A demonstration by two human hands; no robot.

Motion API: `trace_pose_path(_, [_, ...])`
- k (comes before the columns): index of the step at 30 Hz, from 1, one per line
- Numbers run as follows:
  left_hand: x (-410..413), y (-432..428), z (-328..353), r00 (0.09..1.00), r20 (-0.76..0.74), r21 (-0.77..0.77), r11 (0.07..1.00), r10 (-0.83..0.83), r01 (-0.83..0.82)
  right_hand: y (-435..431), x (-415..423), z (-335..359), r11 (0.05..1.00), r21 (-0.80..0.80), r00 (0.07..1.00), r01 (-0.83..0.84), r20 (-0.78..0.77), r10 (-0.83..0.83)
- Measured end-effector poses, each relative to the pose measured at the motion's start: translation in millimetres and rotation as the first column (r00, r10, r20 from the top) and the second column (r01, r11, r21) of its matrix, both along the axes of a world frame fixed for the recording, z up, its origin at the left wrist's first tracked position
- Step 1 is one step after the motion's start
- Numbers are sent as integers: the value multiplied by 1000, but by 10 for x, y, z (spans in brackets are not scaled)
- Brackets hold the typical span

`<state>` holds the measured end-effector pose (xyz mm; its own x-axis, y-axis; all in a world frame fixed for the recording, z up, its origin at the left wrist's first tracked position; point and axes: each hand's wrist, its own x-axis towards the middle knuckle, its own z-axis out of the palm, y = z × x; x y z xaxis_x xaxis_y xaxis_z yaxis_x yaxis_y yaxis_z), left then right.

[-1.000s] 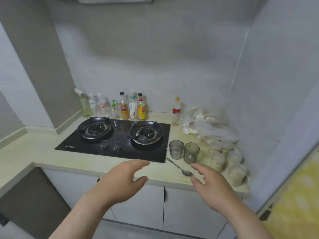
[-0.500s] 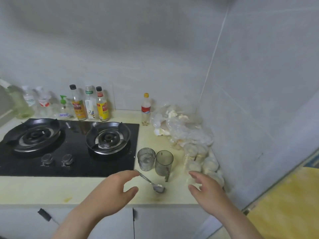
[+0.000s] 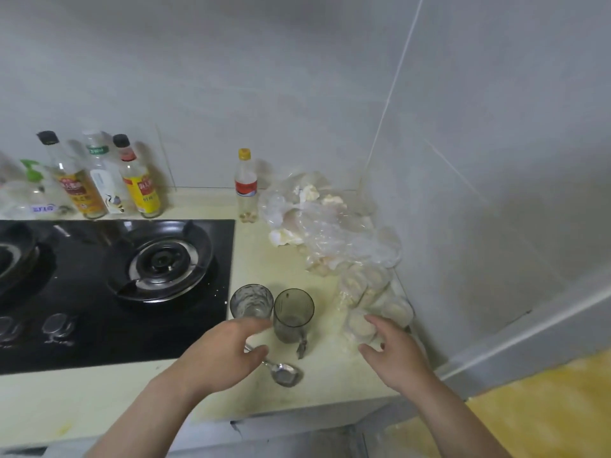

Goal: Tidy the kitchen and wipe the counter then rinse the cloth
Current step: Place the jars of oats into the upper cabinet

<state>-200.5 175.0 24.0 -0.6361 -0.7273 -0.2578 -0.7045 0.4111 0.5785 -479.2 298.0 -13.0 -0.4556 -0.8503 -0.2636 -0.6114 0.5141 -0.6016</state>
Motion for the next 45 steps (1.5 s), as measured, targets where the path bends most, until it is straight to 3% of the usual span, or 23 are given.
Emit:
trace_pose_path(8, [-332,66,-43,999,-29,5,1000,14,-14,-283,-211,-113,973,157,981,-170,-61,182])
trace_pose_path(18, [-461,181,-137,992,-36,81,990,122,-119,-462,-260,-227,969,182,983,-167,-46,178])
trace_pose_path(25, [-569,291,-110,986,-88,115,985,142,-131,-358,-262,131,987,42,988,-155,-12,156])
trace_pose_path(33, [-790,265,8,966,-239,51,995,98,-88,-340,-100,614,969,-180,952,-171,222,209])
trace_pose_path(41, [-847,252,31,917,-380,119,990,119,-79,-303,55,714,952,-233,906,-196,328,267])
trace_pose_path(45, [-874,302,-2,923,-370,123,990,109,-68,-244,85,712,946,-220,871,-239,382,309])
